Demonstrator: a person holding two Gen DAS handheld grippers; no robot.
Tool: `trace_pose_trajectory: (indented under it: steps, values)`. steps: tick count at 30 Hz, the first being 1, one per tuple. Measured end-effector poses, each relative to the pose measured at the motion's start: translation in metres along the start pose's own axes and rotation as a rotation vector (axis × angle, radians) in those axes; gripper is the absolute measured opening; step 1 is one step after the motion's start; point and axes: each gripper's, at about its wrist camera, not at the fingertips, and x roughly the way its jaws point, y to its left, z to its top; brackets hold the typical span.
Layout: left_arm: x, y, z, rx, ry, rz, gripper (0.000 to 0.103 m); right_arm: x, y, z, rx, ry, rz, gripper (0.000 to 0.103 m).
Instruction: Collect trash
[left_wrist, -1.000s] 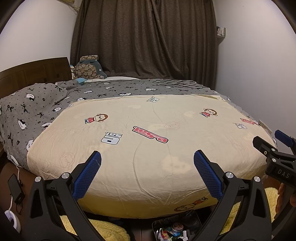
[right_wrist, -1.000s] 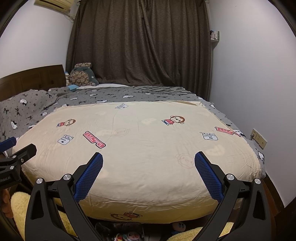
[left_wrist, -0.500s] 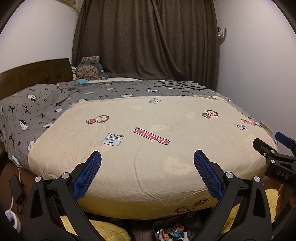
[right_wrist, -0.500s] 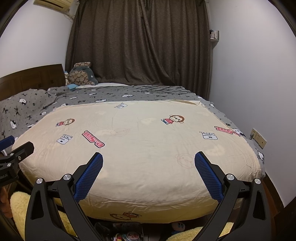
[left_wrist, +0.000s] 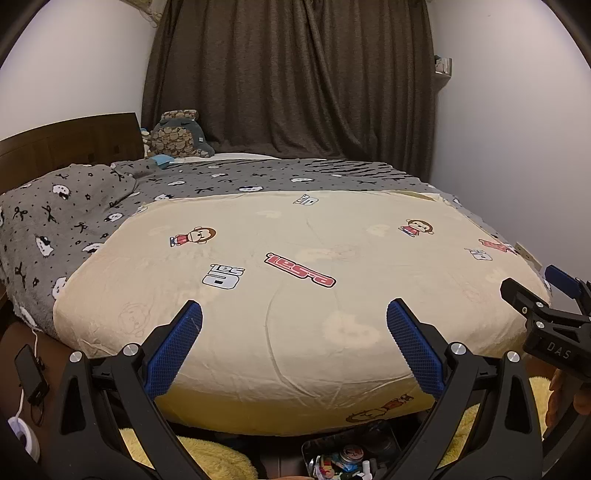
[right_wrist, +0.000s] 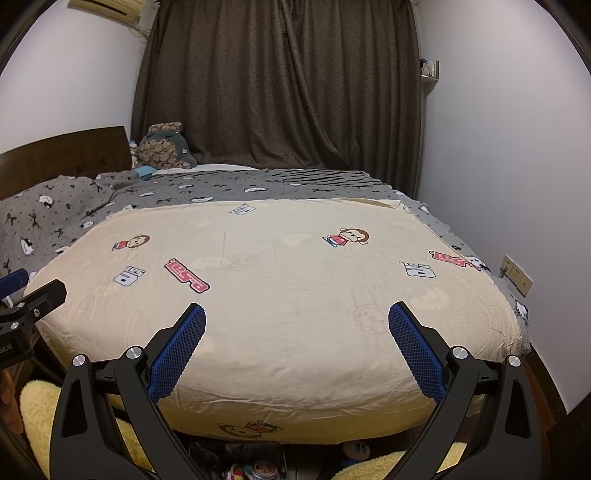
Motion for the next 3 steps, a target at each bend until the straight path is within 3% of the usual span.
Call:
trace_pose_trajectory:
  steps: [3]
  values:
    - [0.0006, -0.0014, -0.0004, 0.007, 0.002, -0.006, 0.095, 0.0003, -0.0003, -0.0001, 0.000, 0.000, 0.000, 0.100]
